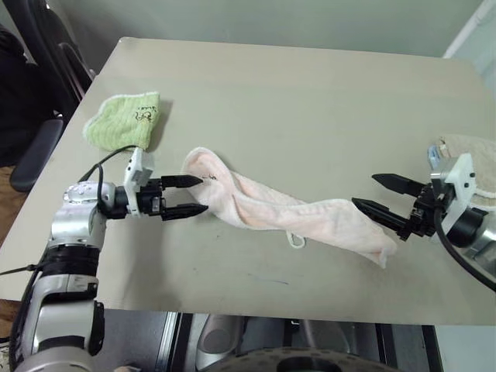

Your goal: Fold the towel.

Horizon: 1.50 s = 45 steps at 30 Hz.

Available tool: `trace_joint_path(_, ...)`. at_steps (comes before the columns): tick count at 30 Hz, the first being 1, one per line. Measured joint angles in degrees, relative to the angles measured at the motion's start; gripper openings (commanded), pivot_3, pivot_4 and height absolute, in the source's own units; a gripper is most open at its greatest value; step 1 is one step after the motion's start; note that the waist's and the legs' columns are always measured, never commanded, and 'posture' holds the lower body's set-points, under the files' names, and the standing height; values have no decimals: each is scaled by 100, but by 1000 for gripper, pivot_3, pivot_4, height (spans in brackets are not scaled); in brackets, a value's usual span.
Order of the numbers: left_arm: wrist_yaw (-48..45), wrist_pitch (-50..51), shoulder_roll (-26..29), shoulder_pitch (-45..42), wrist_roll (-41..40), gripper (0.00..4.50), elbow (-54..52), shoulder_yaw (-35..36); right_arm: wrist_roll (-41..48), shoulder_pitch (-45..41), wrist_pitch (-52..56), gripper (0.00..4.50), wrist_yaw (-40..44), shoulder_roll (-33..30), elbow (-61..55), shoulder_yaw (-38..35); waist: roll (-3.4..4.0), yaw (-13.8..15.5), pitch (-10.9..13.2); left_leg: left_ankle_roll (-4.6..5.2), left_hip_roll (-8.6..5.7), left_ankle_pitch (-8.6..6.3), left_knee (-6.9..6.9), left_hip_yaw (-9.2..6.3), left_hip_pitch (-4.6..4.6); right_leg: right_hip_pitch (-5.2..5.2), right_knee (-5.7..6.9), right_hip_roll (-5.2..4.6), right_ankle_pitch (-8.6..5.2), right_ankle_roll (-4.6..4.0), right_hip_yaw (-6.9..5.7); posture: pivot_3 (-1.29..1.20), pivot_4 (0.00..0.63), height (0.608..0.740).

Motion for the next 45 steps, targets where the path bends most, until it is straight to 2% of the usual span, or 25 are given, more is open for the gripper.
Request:
trace_joint_path(7,-32,170,4,114,-22,4500,-347,-19,-8,208,-60,3815,-4,5,-68,-21,0,4,0,3,0,1,0,0,2,2,0,0,0,-4,1,0,150,733)
trace_joint_path(13,-29,146,-52,141,-22,4500,-381,-19,52,-27,166,3815,-109,-5,143,32,0,-1,0,5,0,2,0,0,3,2,1,0,4,-3,1,0,150,733)
trace_joint_path(21,56,55,-371,233,-10,4500,-485,-141,6,-940,1125,3815,-197,-331,1424,651,-1,0,0,1,0,11,1,0,1,0,0,0,12,-1,2,0,150,733)
trace_joint_path(25,150,58,-381,238,-26,4500,-604,-133,-240,-1307,1149,3815,18,-462,1977,1078,0,-2,0,1,1,11,-1,0,2,-1,2,0,33,36,1,0,150,733)
trace_joint_path(29,287,82,-379,420,-66,4500,-811,-87,-515,-1543,1117,3815,265,-544,2351,1353,0,-5,0,4,1,7,-1,1,0,-1,-2,0,32,39,1,0,150,733)
trace_joint_path(36,563,251,-270,779,-258,4500,-1334,98,-843,-1891,1115,3815,749,-516,2857,1949,1,-12,0,3,1,5,-1,1,1,-3,0,0,18,17,0,0,150,733)
trace_joint_path(37,599,305,-223,864,-296,4500,-1433,132,-884,-1973,1115,3815,796,-460,2918,2034,0,-18,0,3,2,5,-1,1,1,-3,0,0,8,-6,0,0,150,733)
trace_joint_path(45,981,572,-238,1026,-541,4500,-1949,182,-1125,-2299,1058,3815,914,-37,3199,2353,1,-14,1,18,3,5,-1,0,4,-2,5,0,20,-23,-2,0,150,733)
